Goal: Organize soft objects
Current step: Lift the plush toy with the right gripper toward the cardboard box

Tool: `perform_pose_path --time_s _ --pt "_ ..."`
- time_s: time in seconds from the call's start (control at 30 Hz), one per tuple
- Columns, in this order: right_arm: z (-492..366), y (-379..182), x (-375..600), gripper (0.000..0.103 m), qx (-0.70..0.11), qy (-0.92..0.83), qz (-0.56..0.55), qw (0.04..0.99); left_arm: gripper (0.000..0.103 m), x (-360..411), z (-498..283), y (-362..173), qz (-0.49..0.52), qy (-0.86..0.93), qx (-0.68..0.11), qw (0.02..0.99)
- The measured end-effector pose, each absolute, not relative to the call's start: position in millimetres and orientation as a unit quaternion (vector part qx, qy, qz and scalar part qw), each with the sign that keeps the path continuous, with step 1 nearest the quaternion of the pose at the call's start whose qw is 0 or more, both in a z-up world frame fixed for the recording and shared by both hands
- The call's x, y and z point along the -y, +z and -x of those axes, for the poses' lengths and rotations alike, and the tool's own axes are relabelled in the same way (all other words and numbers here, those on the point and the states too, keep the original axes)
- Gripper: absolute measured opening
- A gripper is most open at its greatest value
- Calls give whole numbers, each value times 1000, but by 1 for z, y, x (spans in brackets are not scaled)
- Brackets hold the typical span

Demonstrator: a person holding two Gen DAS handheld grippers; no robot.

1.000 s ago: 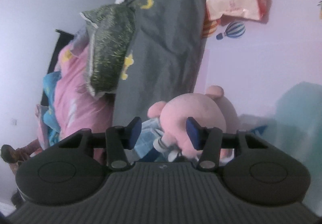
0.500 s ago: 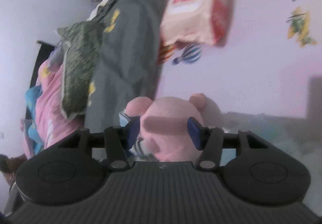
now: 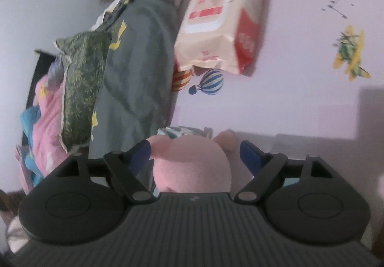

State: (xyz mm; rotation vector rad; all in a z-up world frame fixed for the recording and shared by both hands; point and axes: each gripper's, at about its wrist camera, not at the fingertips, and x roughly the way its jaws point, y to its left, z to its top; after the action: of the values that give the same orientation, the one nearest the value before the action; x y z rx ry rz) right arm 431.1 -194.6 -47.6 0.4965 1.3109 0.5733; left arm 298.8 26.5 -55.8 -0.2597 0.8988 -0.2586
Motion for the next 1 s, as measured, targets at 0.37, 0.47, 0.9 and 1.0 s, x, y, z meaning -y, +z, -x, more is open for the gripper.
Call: perform_pose_path --time_s 0.37,0.47,0.9,1.0 --pt "-430 -51 181 83 -618 276 -141 722 82 -28 -300 -53 162 -152 -430 875" --pt "-437 -57 218 82 -618 255 -193 718 82 -33 -303 -55 176 -158 -438 867" --pt "-436 -67 234 57 -611 277 -260 695 81 -46 -353 -76 328 -105 -498 796" --pt "-429 -66 235 55 -604 278 -273 695 81 -47 -351 -69 326 -88 -491 803"
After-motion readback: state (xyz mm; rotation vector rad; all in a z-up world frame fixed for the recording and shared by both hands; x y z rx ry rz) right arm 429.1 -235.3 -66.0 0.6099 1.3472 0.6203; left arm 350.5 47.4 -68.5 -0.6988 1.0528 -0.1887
